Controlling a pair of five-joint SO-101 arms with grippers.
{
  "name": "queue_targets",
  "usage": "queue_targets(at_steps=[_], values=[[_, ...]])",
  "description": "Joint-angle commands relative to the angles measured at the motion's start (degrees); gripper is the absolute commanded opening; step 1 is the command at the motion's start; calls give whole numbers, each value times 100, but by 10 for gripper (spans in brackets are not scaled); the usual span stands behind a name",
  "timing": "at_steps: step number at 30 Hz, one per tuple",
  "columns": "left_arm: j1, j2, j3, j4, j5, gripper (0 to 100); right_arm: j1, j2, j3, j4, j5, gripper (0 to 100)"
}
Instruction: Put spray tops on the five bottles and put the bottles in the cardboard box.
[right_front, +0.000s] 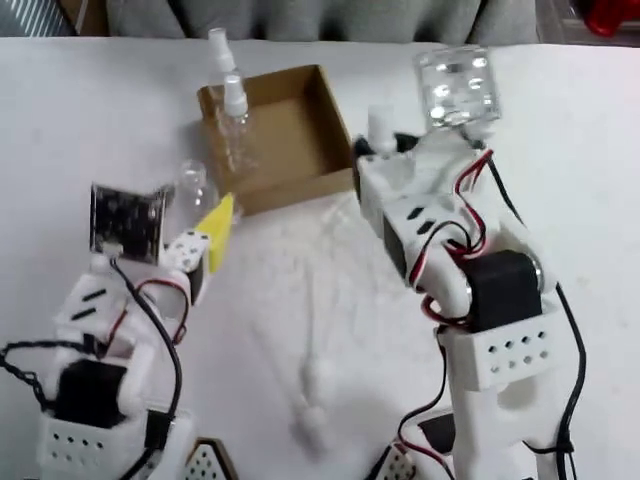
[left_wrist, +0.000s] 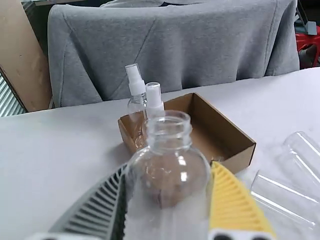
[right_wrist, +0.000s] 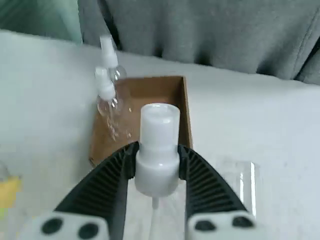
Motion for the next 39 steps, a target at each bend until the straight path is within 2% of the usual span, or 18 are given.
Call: queue_targets(at_steps=[1,6,13,19,23,27,34,39], values=[[84,-646,642,-651,79,23,-215,-145,-316,-734,-404,15],[497,-1253,1600,-1345,53,23,-655,-145,-299,-1675,-668,15],[796,-2079,2198,-1582,88,23,-1420,-145,-316,-3178,-642,15],[796,-2800,2734,-1582,88,23,-1684,-312,-185,-3310,-659,15],[796,-2774,2822,-1582,88,23,-1684,-1086,484,-3345,-668,15],[796,-2765,2831,-1582,88,23,-1675,-1789,1275,-4004,-642,15],[796,-2765,2884,-1582,88,23,-1675,-1604,1626,-4857,-686,15],[796,-2765,3007,-1591,88,23,-1903,-1244,1670,-4919,-695,15]])
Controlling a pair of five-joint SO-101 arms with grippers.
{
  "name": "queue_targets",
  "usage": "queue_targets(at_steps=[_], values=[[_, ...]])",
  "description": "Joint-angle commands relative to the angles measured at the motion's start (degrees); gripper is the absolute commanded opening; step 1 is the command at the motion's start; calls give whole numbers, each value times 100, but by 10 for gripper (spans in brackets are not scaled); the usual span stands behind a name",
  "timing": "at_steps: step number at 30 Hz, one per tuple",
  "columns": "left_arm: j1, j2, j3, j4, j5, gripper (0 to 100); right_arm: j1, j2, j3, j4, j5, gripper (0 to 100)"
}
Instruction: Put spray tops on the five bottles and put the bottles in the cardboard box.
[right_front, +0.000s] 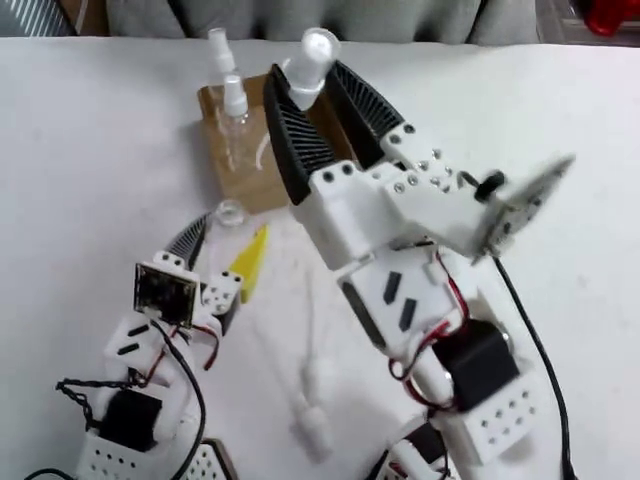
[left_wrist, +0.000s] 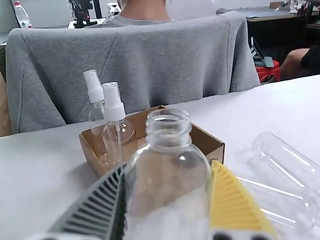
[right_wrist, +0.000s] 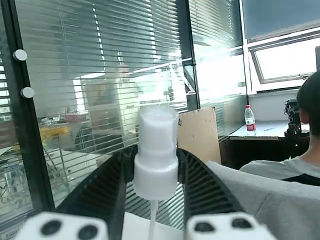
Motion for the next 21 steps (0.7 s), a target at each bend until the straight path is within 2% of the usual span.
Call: queue_targets(at_steps=[1,6,21], values=[[40,-110,-70,-185,70,23,-268,198,18,-154,-62,15],[31,-110,-70,-185,70,23,-690,242,62,-127,-62,15],[4,-110,-70,-185,70,23,-681,259,756,-154,-44,15]])
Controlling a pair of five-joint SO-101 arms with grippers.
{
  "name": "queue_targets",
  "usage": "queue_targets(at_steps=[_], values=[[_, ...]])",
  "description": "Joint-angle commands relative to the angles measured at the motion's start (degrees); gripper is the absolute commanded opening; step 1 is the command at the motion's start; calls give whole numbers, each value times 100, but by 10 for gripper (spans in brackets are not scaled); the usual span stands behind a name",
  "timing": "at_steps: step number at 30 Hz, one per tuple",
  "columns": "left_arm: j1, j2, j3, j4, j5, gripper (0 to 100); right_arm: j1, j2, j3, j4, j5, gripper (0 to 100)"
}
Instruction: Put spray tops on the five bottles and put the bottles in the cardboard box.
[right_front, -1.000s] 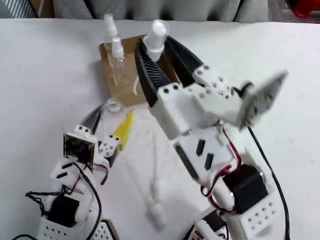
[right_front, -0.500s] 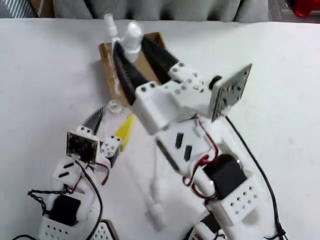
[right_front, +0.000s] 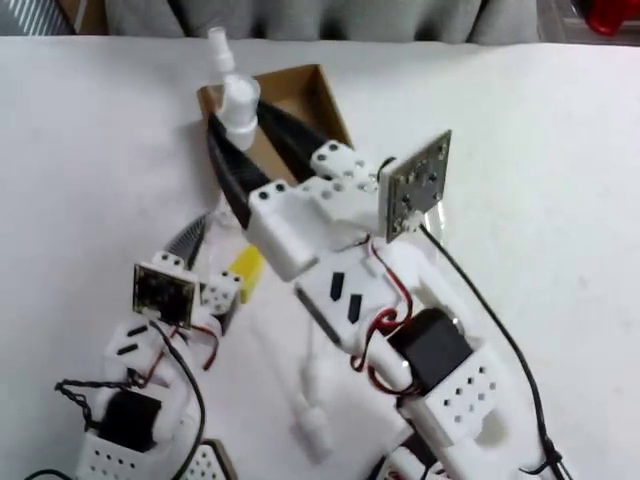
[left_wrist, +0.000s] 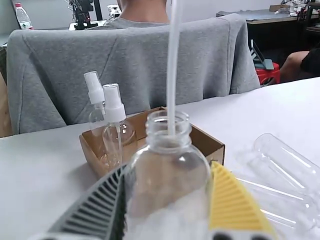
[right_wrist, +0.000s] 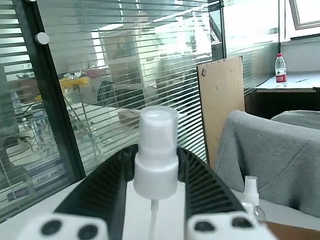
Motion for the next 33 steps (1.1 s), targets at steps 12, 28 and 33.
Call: queue_targets(at_steps=[12,28,33], values=[[4,-110,-70,-185,70,23,-66,22,985,-84,-62,15],[4,-110,-62,-185,70,23,-470,31,475,1692,-62,169],[4,-110,-62,-185,70,23,-356,22,-492,2580,-26,260]])
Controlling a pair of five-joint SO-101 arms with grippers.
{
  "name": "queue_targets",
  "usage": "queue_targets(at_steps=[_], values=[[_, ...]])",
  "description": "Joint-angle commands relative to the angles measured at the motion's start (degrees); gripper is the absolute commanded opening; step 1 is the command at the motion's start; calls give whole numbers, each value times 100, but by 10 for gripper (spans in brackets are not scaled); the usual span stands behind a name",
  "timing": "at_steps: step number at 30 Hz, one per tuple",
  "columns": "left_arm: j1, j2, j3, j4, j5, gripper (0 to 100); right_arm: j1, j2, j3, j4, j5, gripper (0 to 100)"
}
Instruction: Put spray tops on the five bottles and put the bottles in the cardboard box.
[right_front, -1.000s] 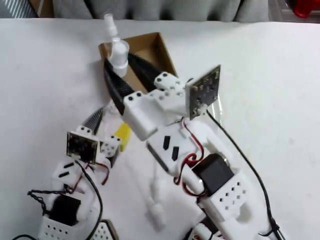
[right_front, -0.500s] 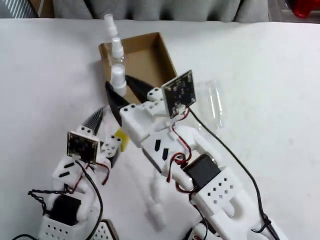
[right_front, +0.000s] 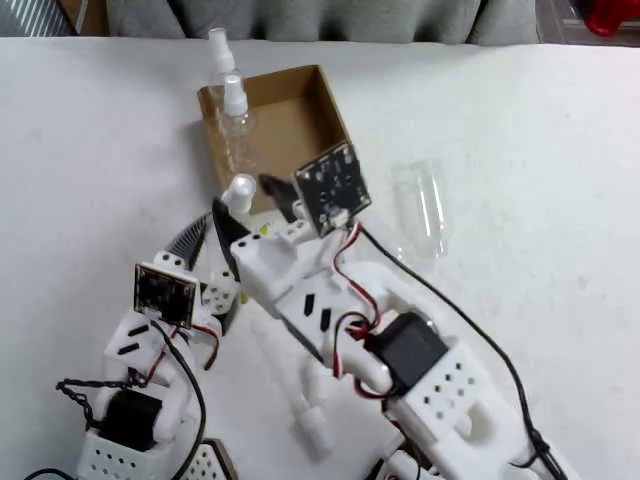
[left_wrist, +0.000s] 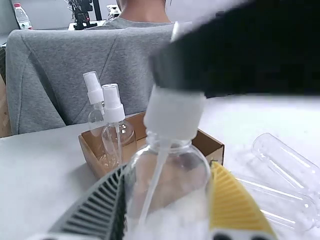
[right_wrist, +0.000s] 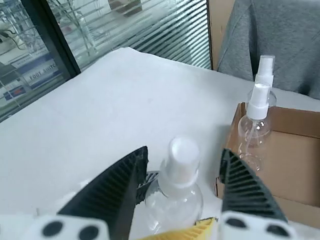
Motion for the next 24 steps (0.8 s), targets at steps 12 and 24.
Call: queue_targets(at_steps=[12,24], values=[[-13,-110,70,-202,62,23,813,4,-2075,1429,-53,132],[22,-110,229,-448,35,23,1429,-4,229,180,-18,63]])
